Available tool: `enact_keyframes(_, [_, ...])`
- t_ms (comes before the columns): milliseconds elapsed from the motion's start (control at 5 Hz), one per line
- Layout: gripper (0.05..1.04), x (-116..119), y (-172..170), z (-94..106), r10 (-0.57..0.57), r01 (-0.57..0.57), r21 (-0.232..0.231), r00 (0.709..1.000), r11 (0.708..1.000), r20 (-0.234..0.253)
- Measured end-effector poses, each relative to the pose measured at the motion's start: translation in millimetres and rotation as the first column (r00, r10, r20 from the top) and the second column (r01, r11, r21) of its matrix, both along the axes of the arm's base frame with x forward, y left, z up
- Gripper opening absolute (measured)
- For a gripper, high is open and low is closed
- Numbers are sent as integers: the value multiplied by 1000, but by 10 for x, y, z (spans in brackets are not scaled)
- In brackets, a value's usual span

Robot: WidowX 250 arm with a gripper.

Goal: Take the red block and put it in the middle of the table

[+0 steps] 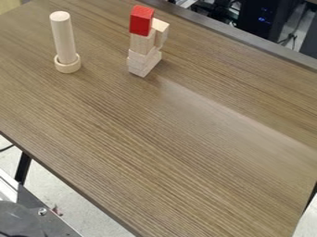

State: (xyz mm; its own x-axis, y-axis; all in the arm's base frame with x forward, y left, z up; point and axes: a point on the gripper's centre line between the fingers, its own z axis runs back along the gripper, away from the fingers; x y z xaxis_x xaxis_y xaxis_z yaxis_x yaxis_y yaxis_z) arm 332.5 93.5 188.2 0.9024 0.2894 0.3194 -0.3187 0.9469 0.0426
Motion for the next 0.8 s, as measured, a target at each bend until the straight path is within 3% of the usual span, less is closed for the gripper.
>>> enact_keyframes(400, [999, 107, 45, -175, 24, -25, -5, 999, 1000, -39])
enact_keyframes(800, [999, 271, 126, -180, 53, -53, -1, 998, 999, -24])
